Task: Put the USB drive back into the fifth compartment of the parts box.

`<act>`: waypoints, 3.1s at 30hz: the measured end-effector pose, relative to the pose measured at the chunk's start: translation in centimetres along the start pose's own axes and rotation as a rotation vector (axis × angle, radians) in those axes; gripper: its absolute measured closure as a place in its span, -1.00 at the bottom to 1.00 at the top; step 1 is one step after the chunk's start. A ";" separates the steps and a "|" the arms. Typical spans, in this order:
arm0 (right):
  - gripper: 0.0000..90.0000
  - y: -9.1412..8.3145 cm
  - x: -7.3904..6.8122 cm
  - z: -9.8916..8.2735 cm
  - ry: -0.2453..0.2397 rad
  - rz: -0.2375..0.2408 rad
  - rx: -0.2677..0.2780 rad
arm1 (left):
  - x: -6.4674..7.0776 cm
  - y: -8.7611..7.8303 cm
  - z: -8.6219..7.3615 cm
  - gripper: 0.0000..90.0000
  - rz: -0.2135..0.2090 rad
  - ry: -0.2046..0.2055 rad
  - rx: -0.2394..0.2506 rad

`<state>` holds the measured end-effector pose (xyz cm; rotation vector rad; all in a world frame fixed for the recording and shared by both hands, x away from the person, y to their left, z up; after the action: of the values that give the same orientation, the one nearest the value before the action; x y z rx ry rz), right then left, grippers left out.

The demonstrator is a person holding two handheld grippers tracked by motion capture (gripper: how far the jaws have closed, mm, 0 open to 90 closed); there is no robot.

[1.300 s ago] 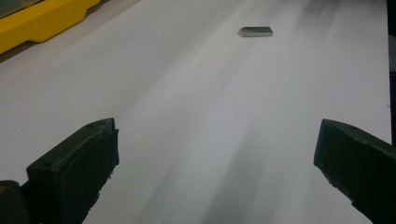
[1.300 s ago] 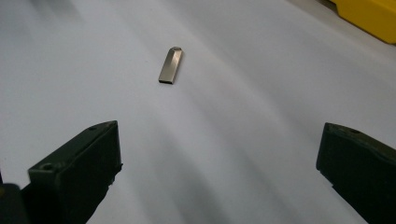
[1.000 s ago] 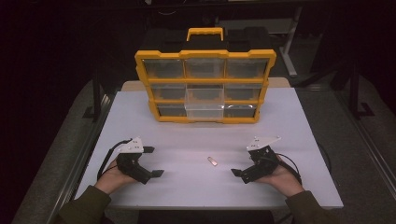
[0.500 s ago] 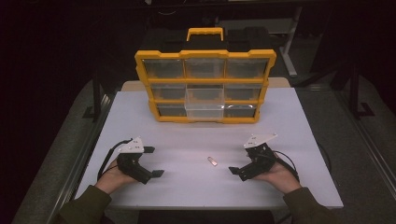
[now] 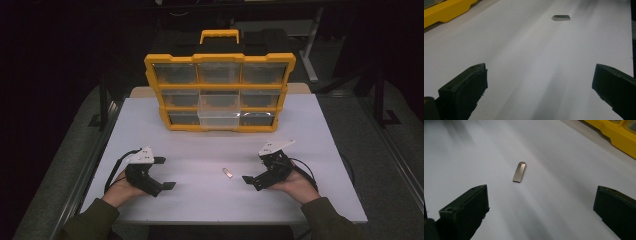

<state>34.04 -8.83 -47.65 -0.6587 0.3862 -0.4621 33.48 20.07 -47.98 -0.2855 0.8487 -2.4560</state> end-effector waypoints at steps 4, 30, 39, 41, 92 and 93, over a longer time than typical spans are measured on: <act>-1.00 0.1 0.0 0.2 -0.004 0.002 -0.002 | 0.0 0.0 0.0 -1.00 0.000 -0.001 0.000; -1.00 0.6 -0.2 1.5 -0.004 0.025 0.001 | 0.0 0.0 0.0 -1.00 -0.003 0.001 -0.004; -1.00 0.8 -0.2 2.1 -0.005 0.027 0.002 | 0.0 0.0 0.1 -1.00 -0.004 0.001 -0.004; -1.00 0.8 -0.2 2.1 -0.005 0.028 0.001 | 0.0 0.1 0.1 -1.00 -0.003 0.002 -0.004; -1.00 2.9 -1.1 6.0 -0.041 0.042 -0.021 | 0.0 -0.1 0.3 -1.00 0.007 -0.004 0.002; -1.00 2.9 -1.1 6.0 -0.041 0.042 -0.021 | 0.0 -0.1 0.3 -1.00 0.007 -0.005 0.001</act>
<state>36.78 -3.29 -45.01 -0.6784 0.3660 -0.4046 33.53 19.97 -47.75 -0.2874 0.8445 -2.4488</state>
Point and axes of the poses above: each handheld gripper's, and its own axes: y roughly forward along the jaws, z roughly out of its top, x roughly to its right, the point moved 9 cm from there along y, roughly forward along the jaws, and after that the axes turned 7 degrees about z, right-handed, at the moved point
